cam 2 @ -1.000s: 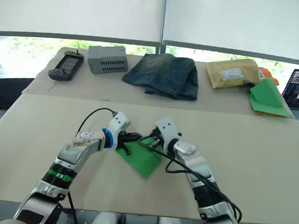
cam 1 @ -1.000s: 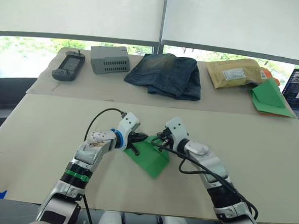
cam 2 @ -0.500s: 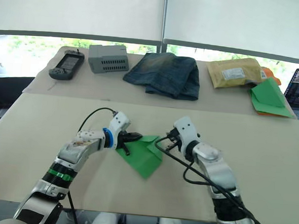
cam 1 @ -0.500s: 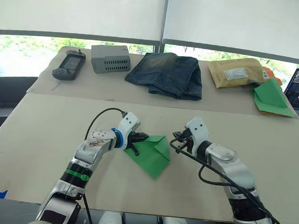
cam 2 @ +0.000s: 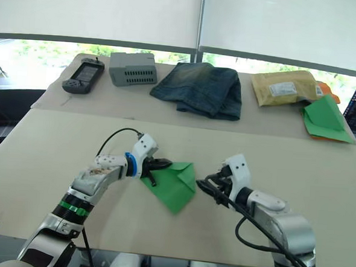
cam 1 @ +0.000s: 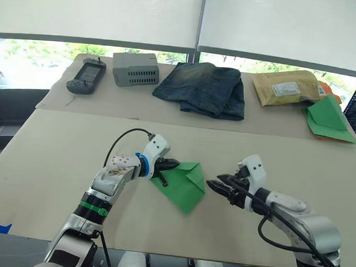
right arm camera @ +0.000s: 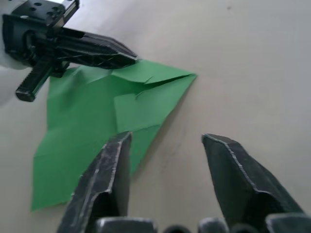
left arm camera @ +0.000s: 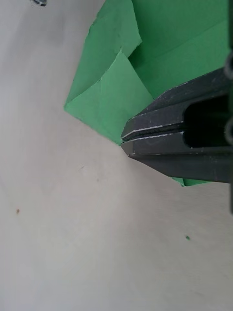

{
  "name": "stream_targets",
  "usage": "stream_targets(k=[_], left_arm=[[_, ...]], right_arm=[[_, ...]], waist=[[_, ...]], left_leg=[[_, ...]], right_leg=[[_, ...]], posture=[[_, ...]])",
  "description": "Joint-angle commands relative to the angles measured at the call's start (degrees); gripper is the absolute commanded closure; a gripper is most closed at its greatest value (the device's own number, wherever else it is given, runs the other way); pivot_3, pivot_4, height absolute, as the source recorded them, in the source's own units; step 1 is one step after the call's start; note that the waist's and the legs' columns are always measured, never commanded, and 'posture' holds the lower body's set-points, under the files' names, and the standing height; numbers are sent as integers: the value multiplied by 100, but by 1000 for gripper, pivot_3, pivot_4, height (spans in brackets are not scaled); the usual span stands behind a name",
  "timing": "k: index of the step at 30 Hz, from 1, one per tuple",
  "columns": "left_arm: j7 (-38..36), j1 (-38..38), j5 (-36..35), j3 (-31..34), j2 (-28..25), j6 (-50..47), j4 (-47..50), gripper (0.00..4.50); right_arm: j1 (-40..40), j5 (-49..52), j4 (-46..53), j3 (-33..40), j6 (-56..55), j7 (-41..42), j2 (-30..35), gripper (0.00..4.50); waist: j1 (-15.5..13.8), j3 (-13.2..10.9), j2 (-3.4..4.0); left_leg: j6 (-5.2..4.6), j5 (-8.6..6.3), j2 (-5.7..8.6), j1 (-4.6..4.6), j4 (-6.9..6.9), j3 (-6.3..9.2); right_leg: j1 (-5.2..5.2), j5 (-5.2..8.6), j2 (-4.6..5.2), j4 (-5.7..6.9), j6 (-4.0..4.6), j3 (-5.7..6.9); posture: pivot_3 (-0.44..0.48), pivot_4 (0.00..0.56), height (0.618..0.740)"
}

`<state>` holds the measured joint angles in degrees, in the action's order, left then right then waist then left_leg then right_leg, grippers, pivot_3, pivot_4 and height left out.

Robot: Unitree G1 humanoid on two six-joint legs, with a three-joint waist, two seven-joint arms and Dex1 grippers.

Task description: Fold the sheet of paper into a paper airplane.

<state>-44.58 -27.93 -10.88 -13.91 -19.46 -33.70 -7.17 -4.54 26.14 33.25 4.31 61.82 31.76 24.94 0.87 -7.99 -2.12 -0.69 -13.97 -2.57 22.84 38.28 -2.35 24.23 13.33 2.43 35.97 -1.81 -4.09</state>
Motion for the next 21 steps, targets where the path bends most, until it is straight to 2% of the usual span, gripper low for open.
stream_targets(k=[1, 5, 9, 11, 12, 16, 21], left_arm=[[-33, 206, 141, -235, -17, -115, -169, 4500], [-45, 199, 163, -258, -31, -100, -168, 4500], [-61, 180, 187, -281, -47, -60, -197, 4500], [-74, 165, 193, -292, -48, -37, -224, 4500], [-77, 155, 198, -297, -46, -25, -243, 4500], [-95, 131, 217, -315, -43, 15, -278, 4500], [-96, 105, 239, -328, -47, 63, -306, 4500]], right_arm=[[112, 27, 249, -146, -99, -48, 200, 787], [229, -163, 240, -307, -450, 78, 659, 787], [406, -161, 294, -316, -886, 367, 1093, 2017], [492, -458, 304, -617, -1297, 538, 1445, 2790], [505, -611, 256, -756, -1557, 576, 1527, 3040], [499, -1130, -66, -1265, -2389, 569, 1559, 4451], [335, -1743, -605, -1867, -3063, 501, 1420, 4451]], waist=[[0, 0, 0], [0, 0, -1], [-6, 0, -1], [-8, -1, 0], [-7, -1, 0], [-7, -1, -1], [-13, 2, -6]], left_leg=[[0, 0, 0, 1, 0, 0], [0, 0, 3, 0, 0, -1], [0, 0, 3, 1, 0, 1], [0, 0, 5, 0, 0, 1], [0, 0, 5, 0, 0, 1], [0, 0, 5, -4, 0, 1], [0, 0, 7, -2, 1, 1]], right_leg=[[0, 0, 0, -3, -1, 0], [-1, 1, 2, -3, -2, 0], [-1, 3, 2, -3, -4, 3], [-1, 3, 2, -3, -5, 2], [-3, 3, 2, -4, -5, 3], [-5, 3, 1, -2, -6, 3], [-4, 3, 3, -3, -7, 2]], posture=[[0, 150, 734], [0, 150, 734], [0, 150, 734], [0, 150, 734], [0, 150, 734], [0, 150, 734], [0, 150, 734]])
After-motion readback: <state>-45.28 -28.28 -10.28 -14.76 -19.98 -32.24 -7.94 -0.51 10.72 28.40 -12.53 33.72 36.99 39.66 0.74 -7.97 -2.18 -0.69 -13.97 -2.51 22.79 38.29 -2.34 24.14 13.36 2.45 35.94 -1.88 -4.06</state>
